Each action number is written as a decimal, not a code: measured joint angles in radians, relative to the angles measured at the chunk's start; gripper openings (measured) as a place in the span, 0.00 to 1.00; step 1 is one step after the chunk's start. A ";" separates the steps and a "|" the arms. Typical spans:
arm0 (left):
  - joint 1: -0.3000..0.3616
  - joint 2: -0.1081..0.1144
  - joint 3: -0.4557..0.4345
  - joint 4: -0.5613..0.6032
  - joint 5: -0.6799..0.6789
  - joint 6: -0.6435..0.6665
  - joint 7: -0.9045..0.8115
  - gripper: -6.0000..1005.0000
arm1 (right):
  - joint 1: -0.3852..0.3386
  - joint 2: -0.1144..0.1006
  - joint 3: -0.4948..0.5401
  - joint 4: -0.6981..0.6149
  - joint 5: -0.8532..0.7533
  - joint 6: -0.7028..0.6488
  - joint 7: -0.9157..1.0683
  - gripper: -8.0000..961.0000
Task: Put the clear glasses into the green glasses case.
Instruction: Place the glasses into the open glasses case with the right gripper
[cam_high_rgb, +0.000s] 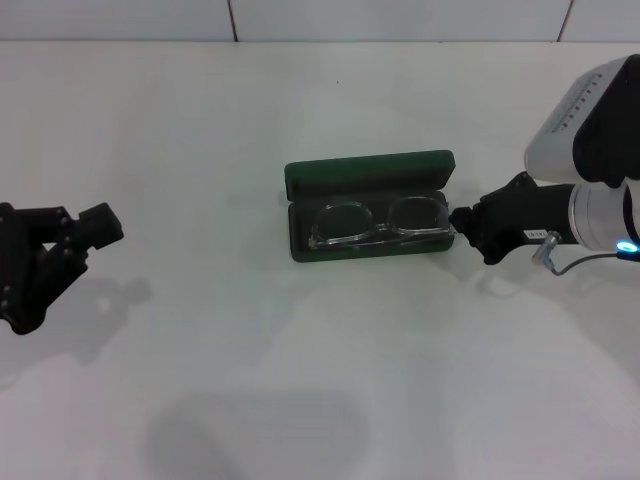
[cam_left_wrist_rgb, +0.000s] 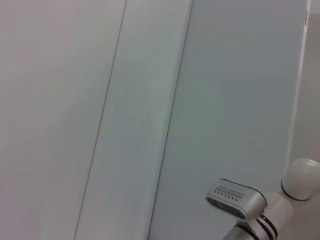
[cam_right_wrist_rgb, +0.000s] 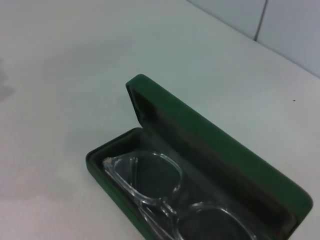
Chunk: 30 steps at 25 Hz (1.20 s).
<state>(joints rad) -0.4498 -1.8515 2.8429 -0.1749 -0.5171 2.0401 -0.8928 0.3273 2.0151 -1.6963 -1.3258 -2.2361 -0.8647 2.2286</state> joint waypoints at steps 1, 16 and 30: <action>0.000 0.000 0.000 0.000 -0.004 0.000 -0.001 0.05 | 0.000 0.000 0.003 -0.003 0.000 -0.002 -0.001 0.01; -0.012 0.014 0.002 -0.010 -0.027 0.000 -0.082 0.05 | 0.080 0.000 0.185 -0.101 -0.134 -0.343 0.062 0.01; -0.014 -0.013 0.003 -0.051 -0.006 -0.004 -0.087 0.05 | 0.214 0.000 0.186 0.093 -0.185 -0.356 0.002 0.01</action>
<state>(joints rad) -0.4640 -1.8650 2.8455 -0.2255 -0.5230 2.0366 -0.9799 0.5417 2.0156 -1.5104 -1.2324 -2.4213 -1.2209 2.2303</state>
